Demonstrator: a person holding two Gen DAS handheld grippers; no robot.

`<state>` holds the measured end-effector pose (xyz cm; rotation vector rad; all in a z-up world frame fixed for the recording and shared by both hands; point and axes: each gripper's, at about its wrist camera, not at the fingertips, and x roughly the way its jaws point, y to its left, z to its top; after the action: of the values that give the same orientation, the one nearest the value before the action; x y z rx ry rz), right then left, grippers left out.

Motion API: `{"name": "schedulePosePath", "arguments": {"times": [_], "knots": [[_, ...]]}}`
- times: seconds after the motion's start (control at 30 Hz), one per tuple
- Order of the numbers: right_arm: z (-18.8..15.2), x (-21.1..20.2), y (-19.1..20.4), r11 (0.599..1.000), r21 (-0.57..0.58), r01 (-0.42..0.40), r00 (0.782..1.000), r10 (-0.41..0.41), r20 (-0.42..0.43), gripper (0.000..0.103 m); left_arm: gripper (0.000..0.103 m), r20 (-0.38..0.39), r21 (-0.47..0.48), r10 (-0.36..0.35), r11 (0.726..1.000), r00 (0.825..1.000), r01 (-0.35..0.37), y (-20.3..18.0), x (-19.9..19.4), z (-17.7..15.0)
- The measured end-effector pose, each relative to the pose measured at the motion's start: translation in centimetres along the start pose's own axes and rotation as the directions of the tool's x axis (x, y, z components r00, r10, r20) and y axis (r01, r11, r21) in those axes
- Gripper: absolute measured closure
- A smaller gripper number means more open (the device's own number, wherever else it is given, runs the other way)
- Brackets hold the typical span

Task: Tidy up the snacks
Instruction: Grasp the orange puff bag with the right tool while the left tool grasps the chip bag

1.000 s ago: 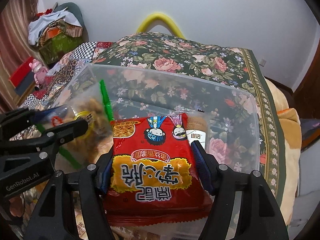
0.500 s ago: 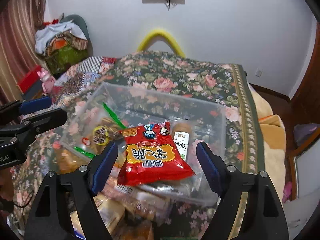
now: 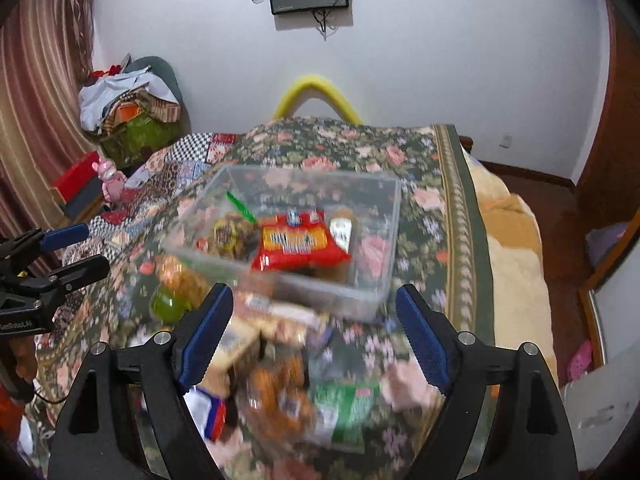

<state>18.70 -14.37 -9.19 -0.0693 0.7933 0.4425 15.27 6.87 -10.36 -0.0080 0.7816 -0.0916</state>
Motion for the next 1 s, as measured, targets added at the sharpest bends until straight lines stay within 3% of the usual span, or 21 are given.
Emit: {"name": "schedulePosePath", "arguments": {"times": [0.53, 1.0], "knots": [[-6.7, 1.9, 1.4, 0.999, -0.003, -0.037, 0.991, 0.036, -0.125, 0.023, 0.019, -0.194, -0.125, 0.019, 0.991, 0.981, -0.043, 2.2, 3.3, -8.7], [-7.9, 4.8, 2.6, 0.997, -0.046, -0.058, 0.982, 0.049, -0.184, 0.03, 0.02, -0.226, -0.135, 0.016, 0.99, 0.974, -0.047, 1.3, 6.9, -10.2]]}}
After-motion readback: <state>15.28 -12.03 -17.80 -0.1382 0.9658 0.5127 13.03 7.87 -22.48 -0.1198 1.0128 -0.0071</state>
